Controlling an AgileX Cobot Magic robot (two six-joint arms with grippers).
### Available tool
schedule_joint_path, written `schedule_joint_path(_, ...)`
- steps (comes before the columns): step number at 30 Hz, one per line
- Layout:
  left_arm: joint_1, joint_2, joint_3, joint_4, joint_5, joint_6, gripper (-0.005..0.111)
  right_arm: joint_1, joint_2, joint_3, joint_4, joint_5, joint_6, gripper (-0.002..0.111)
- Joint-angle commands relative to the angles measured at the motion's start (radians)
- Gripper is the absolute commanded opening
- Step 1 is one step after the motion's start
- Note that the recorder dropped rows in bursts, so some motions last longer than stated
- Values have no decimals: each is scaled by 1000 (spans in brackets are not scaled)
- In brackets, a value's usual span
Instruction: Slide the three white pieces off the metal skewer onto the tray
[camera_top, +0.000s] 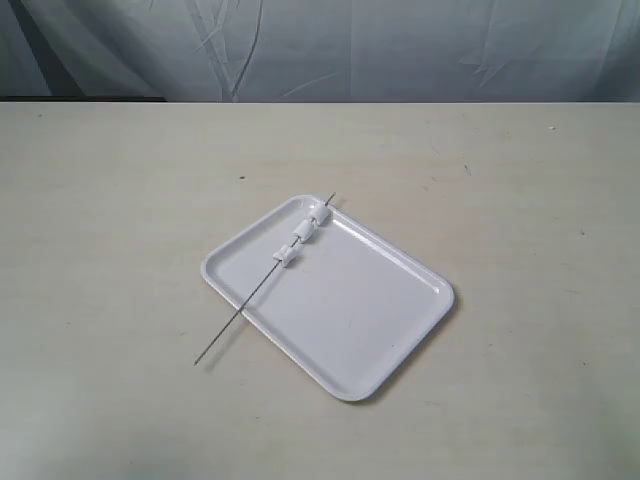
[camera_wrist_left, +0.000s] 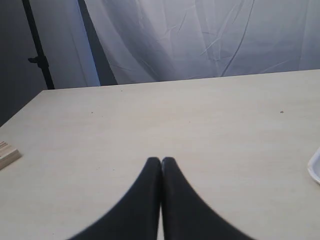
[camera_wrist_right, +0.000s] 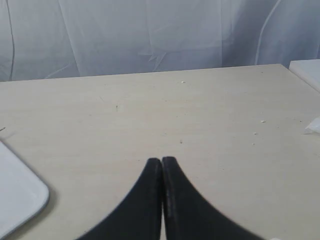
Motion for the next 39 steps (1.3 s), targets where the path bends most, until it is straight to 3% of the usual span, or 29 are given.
schedule_joint_path(1,-3,-5,3,0,-13,-3,0,-6,-7,1,-5,-6,0,-1)
schedule_joint_path(33,-3,-5,3,0,-37,-3,0,-6,-7,1,-15,-9,0,-1)
schedule_joint_path(36,-3,-5,3,-115,-161,-11,0,-6,-7,1,0,-56,0,-1)
schedule_joint_path(39,-3,-5,3,-374,-301,-11,0,-6,-7,1,56,-235,0,-1)
